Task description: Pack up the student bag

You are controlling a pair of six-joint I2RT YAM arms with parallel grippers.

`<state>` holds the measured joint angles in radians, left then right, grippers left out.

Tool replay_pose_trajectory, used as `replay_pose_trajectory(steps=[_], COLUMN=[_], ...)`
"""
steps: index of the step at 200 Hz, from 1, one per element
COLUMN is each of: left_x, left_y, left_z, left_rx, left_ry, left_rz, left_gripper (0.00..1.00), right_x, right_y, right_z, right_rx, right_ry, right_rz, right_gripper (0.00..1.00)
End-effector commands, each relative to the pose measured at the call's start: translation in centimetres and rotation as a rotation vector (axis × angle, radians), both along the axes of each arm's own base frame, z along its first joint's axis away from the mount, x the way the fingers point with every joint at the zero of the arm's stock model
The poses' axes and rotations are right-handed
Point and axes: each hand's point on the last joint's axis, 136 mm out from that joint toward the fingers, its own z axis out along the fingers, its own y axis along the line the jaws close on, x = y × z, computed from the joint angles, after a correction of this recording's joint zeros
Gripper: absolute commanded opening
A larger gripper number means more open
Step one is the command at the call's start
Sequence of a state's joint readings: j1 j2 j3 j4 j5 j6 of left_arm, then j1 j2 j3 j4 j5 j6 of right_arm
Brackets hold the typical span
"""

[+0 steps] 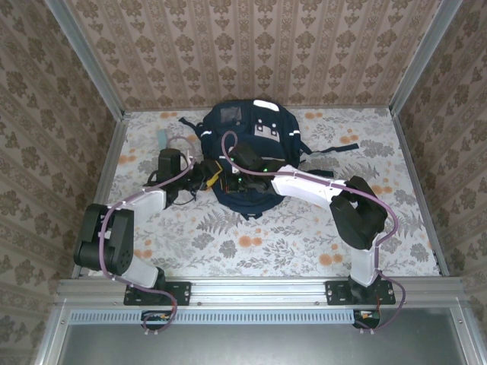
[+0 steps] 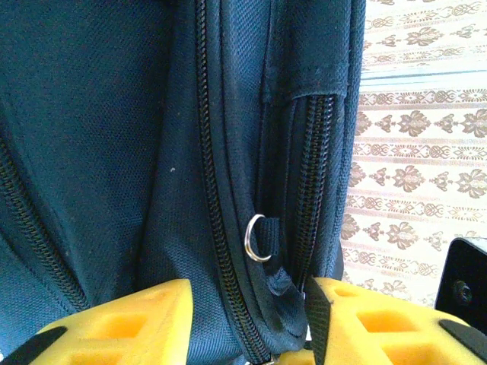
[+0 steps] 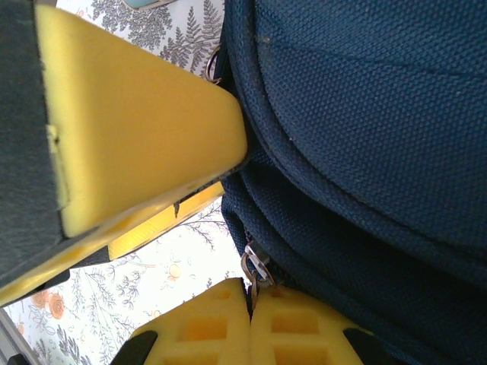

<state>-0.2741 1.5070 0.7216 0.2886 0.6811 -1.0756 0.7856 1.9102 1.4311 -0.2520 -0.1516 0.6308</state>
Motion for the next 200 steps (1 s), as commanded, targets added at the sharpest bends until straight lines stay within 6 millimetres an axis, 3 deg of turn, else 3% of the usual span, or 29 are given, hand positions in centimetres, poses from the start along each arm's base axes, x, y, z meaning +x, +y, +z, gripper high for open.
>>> replay_pose_trajectory(steps=[1,49,83,108,164,200], left_x=[0.8,1.5,1.9,2.2,2.7,2.9], left_y=[-0.9,-1.5,-1.2,-0.2,1.2,2.0], left_z=[1.1,0.7,0.8,0.4,0.0,0.1], left_rx=[-0.024,-0.043,-0.018,0.043,0.076,0.074], left_ry=[-0.036,-0.035,-0.067,-0.082,-0.083,-0.082], left_rz=[-0.013,-0.016,-0.003,0.030,0.060,0.075], left_gripper=[0.42,0.26,0.10,0.05,0.01,0.00], right_x=[-0.5,-0.8,-0.9,-0.9,-1.5,-1.4], right_y=[0.9,0.8,-0.7,-3.9,-14.1,-18.6], right_z=[2.5,2.4,1.8,0.9,-0.8,-1.3], right_rx=[0.065,0.067,0.007,-0.121,-0.453,-0.481], right_ry=[-0.036,-0.027,-0.032,-0.054,-0.108,-0.054], right_rz=[0.044,0.049,0.014,-0.061,-0.295,-0.436], right_gripper=[0.00,0.00,0.00,0.00,0.00,0.00])
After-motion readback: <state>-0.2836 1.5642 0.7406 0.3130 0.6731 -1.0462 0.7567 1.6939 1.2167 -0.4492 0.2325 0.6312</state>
